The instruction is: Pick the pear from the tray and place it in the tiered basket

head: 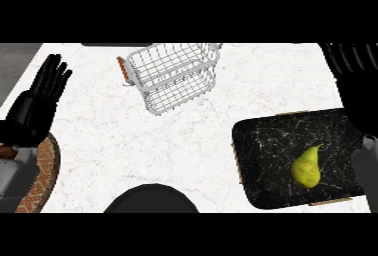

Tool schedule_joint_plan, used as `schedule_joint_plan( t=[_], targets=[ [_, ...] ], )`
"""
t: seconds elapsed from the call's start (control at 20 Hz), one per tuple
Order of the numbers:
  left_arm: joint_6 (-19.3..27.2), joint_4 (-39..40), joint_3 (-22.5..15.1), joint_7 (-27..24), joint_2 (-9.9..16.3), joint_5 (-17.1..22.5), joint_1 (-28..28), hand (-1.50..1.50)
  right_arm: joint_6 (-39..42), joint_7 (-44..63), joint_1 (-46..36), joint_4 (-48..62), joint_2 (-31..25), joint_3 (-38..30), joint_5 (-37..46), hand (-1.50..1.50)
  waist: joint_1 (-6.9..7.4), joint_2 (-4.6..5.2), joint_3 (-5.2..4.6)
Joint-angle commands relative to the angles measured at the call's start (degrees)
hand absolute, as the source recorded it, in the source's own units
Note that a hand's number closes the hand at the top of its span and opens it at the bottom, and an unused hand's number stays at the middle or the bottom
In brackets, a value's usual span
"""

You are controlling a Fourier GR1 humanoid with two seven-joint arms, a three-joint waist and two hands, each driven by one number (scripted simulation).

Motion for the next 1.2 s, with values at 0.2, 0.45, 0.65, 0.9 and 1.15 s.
schedule_joint_plan(
  t=[0.2,0.45,0.65,0.9,1.15],
  targets=[
    [2.0,2.7,-3.6,7.6,-4.2,1.1,5.7,0.0,-15.8,-8.0,17.9,-5.0,0.3,-7.2,14.1,1.5,-7.32,-0.06,-0.03],
    [1.7,3.1,-5.1,9.9,-6.7,3.3,9.2,0.0,-37.7,-10.4,25.3,0.5,9.7,-21.8,17.2,-1.5,-10.32,0.17,0.19],
    [3.3,0.3,-8.3,15.4,-8.7,2.0,4.7,0.0,-41.4,-22.4,38.8,-6.3,19.6,-11.0,27.9,-1.5,-4.58,0.55,-0.08],
    [3.1,-0.4,-9.6,13.9,-9.7,0.8,6.8,0.0,-47.8,-14.4,52.9,-10.3,22.8,-0.6,44.9,-1.5,-2.57,0.84,-0.45],
    [3.0,-2.7,-10.1,16.3,-9.1,0.8,5.3,0.0,-50.4,0.1,61.7,-13.5,23.2,-0.5,58.3,-1.5,-1.27,1.64,-0.77]
  ],
)
